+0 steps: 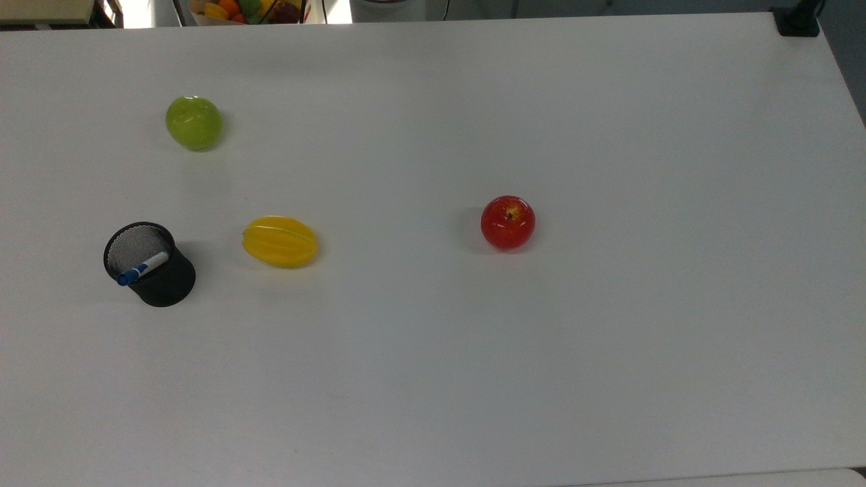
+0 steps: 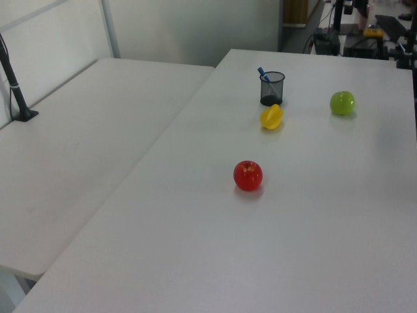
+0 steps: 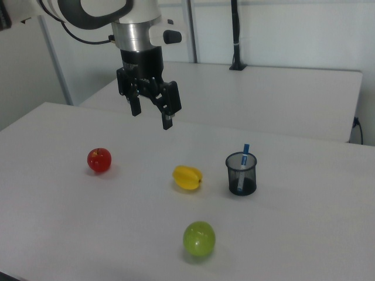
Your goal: Take marker pen
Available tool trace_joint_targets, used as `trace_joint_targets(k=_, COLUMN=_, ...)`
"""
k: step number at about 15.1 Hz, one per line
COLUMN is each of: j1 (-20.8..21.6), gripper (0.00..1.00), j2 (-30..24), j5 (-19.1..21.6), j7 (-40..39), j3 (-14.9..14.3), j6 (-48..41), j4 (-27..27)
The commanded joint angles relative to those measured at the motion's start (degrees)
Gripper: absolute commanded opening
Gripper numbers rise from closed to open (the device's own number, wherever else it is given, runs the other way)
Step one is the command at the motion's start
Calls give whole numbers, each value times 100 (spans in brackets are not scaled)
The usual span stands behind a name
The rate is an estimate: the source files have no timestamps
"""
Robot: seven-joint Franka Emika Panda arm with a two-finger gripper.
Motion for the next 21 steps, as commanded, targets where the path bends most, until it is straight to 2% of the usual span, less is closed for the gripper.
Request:
trace_joint_targets(k=1, j1=-21, gripper=100, j2=-39, j5=48, j7=207, j3=8, j6=86, j4=-75)
trace_joint_targets(k=6, j1=-4, gripper=100, j2=110, j5=100, j7=207, j3=8, j6=138, j4=-40)
trace_joint_targets(k=11, j1=5, gripper=100, j2=312, j5=337, j7=207, j3=-18, j6=910, j4=-40)
trace_joint_targets(k=15, j1=-4, gripper=100, j2=514, j5=714, j7=207, j3=-194, j6=1841, j4=-40)
trace_joint_targets(k=21, j1=-4, gripper=100, j2=1260, j5=961, j7=207, j3=-185, j6=3484, j4=-40)
